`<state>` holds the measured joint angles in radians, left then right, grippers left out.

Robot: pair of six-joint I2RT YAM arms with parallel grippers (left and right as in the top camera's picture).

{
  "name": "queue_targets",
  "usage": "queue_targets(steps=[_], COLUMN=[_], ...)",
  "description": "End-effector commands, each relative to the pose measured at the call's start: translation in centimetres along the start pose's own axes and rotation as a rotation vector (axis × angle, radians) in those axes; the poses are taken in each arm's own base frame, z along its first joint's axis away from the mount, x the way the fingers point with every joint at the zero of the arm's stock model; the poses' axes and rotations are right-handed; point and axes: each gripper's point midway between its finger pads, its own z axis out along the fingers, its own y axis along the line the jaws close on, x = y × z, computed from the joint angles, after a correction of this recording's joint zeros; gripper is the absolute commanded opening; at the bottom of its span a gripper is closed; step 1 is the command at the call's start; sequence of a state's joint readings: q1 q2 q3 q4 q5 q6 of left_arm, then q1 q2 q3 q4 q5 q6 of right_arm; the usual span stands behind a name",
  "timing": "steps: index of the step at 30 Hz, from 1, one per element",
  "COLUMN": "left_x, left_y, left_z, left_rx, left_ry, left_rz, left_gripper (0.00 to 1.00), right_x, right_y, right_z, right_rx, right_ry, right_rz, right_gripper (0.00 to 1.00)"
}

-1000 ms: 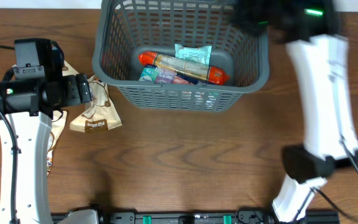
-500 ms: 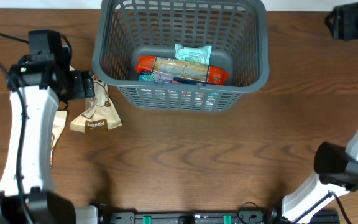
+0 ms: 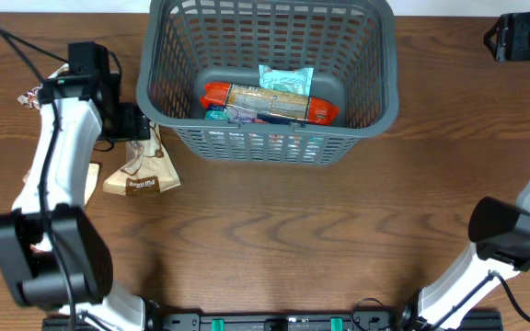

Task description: Pack container

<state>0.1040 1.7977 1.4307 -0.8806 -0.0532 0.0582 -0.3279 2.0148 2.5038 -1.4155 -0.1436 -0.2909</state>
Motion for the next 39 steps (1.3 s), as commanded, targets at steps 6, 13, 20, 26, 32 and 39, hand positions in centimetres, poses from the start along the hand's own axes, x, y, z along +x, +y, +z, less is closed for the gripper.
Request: queue_targets(steps=[6,13,20,26,32,39], left_x=[1.8,3.5,4.3,5.0,4.3,1.4], left_y=[-2.0,-3.1,-3.3,-4.2,-3.9,-3.0], left_z=[5.5,9.6,10.7,9.8,7.2,-0.2], left_rx=[0.086,0.124,0.126,0.182,0.181,0.178], left_ry=[0.143,0.247,0.287,0.316,0.276,0.062], left_rz=[0.031,0.02,0.019,0.011,0.0,-0.004], left_gripper=[0.98,0.98,0.94,0.35,0.21,0.2], right_x=[0.1,0.1,0.4,0.4,0.4,0.4], right_y=[0.4,0.4,0.5,0.6,0.8,0.8], right_z=[0.8,0.8,0.8,0.8,0.8,0.8], right_rx=[-0.027,-0.028,-0.032,-0.033,-0.035,-0.036], right_ry=[0.012,0.013,0.023,0.023,0.024,0.025], right_rz=[-0.002,-0.004,-0.002,-0.003,-0.007,-0.007], right_gripper=[0.69,0.69,0.69,0.68,0.69,0.69])
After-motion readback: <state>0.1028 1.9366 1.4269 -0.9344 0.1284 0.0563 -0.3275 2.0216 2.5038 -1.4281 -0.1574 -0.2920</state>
